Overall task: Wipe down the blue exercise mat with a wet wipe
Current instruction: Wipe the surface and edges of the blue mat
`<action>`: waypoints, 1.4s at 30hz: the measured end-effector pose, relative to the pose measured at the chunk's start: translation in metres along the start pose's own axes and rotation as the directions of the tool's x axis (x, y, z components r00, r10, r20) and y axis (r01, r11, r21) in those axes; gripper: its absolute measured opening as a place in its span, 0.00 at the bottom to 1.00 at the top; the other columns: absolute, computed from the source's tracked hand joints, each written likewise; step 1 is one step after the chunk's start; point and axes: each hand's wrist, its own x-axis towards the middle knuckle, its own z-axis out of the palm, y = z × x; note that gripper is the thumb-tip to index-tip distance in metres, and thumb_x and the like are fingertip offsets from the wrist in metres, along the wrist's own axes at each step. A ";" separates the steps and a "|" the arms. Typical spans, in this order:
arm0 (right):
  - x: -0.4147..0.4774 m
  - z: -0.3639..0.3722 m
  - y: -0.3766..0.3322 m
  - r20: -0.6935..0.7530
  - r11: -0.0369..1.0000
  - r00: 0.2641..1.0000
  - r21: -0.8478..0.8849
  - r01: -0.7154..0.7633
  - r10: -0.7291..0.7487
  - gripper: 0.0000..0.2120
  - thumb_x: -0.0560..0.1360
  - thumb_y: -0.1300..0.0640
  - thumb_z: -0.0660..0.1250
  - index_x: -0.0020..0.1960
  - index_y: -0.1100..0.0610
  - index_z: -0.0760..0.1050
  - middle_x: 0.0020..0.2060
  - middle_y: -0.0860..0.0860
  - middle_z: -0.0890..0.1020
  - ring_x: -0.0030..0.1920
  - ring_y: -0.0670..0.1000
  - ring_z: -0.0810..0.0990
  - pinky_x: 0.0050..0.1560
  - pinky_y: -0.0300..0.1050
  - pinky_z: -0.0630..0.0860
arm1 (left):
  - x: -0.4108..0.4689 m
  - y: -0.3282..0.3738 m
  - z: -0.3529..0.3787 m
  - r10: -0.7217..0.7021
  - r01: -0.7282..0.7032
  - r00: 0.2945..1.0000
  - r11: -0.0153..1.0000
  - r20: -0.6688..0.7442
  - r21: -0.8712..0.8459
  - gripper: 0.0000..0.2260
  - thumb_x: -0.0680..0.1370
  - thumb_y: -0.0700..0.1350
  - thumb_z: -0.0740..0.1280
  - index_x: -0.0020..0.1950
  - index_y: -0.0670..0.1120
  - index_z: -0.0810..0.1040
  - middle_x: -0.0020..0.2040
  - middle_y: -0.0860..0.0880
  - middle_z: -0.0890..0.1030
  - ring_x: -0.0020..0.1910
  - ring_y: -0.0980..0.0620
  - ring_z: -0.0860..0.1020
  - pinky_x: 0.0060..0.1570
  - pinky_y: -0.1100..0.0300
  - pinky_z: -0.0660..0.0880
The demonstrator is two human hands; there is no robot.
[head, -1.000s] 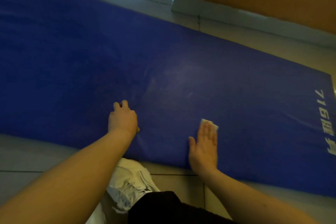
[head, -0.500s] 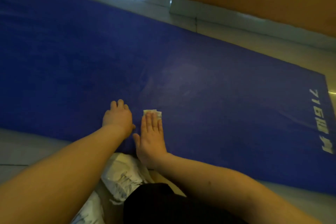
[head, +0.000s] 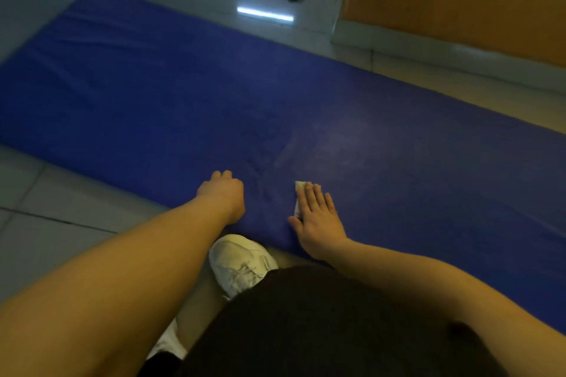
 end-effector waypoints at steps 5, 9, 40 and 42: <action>-0.046 0.005 0.025 0.052 0.990 0.990 -0.060 -0.126 0.129 0.39 0.80 0.32 0.44 0.80 0.49 0.30 0.80 0.49 0.33 0.80 0.52 0.33 0.78 0.51 0.34 | -0.023 -0.015 -0.011 0.002 -0.004 0.999 0.999 -0.047 -0.036 0.17 0.82 0.46 0.60 0.69 0.45 0.72 0.68 0.46 0.69 0.66 0.43 0.67 0.59 0.48 0.73; -0.074 0.013 0.056 0.055 0.970 0.971 -0.089 -0.228 0.233 0.51 0.64 0.21 0.26 0.79 0.49 0.27 0.76 0.47 0.29 0.80 0.53 0.33 0.79 0.53 0.36 | -0.020 -0.026 -0.012 -0.005 0.001 0.997 0.999 -0.079 -0.054 0.14 0.81 0.44 0.60 0.66 0.45 0.73 0.65 0.46 0.71 0.64 0.44 0.68 0.51 0.50 0.73; -0.111 0.040 0.032 -0.010 0.916 0.916 0.042 -0.400 0.401 0.44 0.80 0.31 0.45 0.77 0.55 0.23 0.76 0.50 0.24 0.77 0.52 0.25 0.80 0.57 0.39 | 0.035 -0.041 0.037 -0.006 0.004 0.999 0.998 -0.040 -0.058 0.14 0.81 0.44 0.63 0.66 0.46 0.77 0.72 0.47 0.60 0.68 0.41 0.63 0.49 0.53 0.74; -0.089 0.038 0.005 -0.030 0.922 0.924 0.094 -0.377 0.381 0.44 0.80 0.32 0.47 0.77 0.54 0.23 0.76 0.50 0.23 0.77 0.52 0.24 0.80 0.57 0.38 | 0.039 -0.043 0.033 0.002 -0.005 0.999 0.997 -0.041 -0.074 0.15 0.81 0.43 0.63 0.67 0.47 0.77 0.70 0.47 0.62 0.65 0.42 0.64 0.46 0.54 0.73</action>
